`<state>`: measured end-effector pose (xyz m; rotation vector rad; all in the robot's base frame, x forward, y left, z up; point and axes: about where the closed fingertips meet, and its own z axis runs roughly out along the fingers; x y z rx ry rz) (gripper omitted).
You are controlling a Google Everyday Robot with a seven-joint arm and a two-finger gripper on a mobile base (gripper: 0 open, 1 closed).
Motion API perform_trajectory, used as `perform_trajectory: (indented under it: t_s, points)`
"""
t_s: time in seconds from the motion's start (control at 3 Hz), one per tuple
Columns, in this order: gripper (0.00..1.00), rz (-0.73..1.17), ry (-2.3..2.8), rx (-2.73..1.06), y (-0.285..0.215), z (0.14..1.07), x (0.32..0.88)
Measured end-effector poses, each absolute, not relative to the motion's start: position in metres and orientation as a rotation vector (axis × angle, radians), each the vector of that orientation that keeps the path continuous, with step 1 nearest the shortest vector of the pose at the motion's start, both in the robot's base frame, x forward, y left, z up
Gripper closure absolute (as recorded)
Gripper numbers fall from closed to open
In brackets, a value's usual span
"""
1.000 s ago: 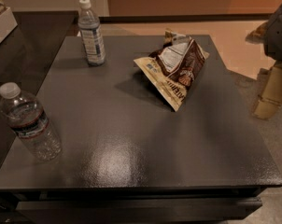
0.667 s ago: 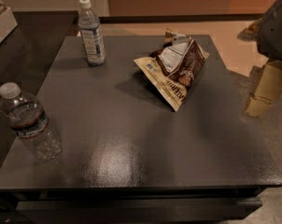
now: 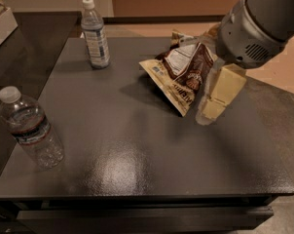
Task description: Knock water bottle over
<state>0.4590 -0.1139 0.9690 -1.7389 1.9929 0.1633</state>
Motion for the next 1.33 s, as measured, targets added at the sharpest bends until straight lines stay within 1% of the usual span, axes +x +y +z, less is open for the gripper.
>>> perform_trajectory:
  t_s: [0.67,1.33]
  points:
    - [0.0,0.447,1.831,-1.74,-0.009,0.954,0.464]
    - [0.0,0.651,1.659,-1.842,0.086,0.936,0.439]
